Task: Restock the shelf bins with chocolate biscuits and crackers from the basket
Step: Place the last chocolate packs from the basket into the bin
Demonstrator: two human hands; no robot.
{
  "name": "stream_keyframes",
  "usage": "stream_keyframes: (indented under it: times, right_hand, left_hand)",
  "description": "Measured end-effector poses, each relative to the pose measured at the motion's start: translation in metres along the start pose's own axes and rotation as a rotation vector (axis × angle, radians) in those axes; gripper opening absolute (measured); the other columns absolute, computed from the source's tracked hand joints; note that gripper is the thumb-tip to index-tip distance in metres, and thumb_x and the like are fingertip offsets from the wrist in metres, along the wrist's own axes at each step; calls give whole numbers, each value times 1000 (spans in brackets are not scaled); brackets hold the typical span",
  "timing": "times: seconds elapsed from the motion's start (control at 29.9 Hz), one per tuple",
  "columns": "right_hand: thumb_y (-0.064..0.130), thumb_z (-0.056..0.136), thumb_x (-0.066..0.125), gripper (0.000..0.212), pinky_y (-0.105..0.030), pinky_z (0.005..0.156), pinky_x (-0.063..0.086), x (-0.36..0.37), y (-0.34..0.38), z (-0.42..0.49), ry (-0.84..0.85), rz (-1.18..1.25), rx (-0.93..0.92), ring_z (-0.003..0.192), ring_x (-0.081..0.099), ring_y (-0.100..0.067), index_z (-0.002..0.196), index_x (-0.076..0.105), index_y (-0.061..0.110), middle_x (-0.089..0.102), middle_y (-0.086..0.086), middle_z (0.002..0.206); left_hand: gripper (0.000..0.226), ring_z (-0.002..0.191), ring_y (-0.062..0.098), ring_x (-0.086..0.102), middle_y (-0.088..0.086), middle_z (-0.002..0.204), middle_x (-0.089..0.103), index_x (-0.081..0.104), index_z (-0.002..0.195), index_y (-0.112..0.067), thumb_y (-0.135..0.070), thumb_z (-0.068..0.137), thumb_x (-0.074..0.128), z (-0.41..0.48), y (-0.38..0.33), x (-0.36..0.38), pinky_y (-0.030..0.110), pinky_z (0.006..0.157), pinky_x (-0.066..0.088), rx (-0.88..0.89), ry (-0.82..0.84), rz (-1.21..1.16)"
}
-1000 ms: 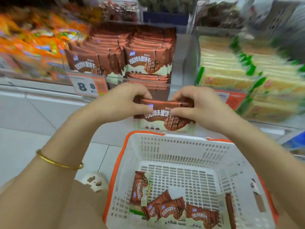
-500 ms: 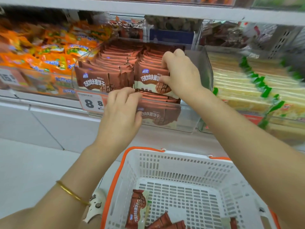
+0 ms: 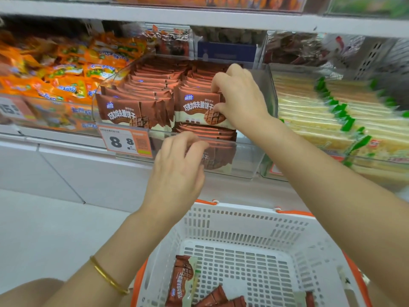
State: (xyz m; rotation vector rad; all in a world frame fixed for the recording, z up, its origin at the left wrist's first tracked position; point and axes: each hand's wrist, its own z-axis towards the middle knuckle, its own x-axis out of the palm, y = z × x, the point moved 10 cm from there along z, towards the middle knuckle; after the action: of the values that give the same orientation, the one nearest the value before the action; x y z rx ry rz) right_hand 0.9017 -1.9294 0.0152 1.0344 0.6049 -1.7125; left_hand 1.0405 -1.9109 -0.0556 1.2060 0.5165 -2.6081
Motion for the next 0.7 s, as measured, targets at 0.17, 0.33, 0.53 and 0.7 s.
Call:
stream_keyframes:
  times: [0.17, 0.33, 0.53, 0.7]
  right_hand:
    - [18, 84, 70, 32, -36, 77, 42, 9, 7, 3, 34, -50, -51, 109, 42, -28, 112, 55, 12, 46, -9, 118]
    - [26, 86, 66, 34, -33, 75, 39, 6, 6, -1, -24, -90, -44, 110, 41, -26, 117, 54, 15, 47, -7, 118]
    - [28, 85, 68, 42, -31, 75, 35, 4, 6, -8, -29, -102, -41, 110, 41, -25, 120, 50, 14, 46, -6, 120]
    - [15, 81, 68, 32, -40, 74, 46, -31, 17, -47, -211, 88, -94, 103, 47, -28, 111, 57, 10, 52, -9, 111]
  left_hand:
    - [37, 108, 33, 45, 16, 120, 52, 60, 112, -4, 1, 76, 60, 3, 2, 3, 46, 86, 44, -3, -1, 13]
    - [33, 106, 33, 45, 16, 119, 52, 60, 108, -4, 1, 75, 60, 7, 4, 6, 46, 84, 45, -15, 1, 9]
    - [36, 108, 34, 45, 16, 121, 51, 60, 109, -5, 4, 74, 63, 5, 6, 7, 47, 85, 45, -19, 3, 12]
    - [37, 105, 38, 49, 19, 121, 52, 61, 110, -2, 9, 74, 59, 2, -4, 0, 45, 85, 43, 7, -41, 3]
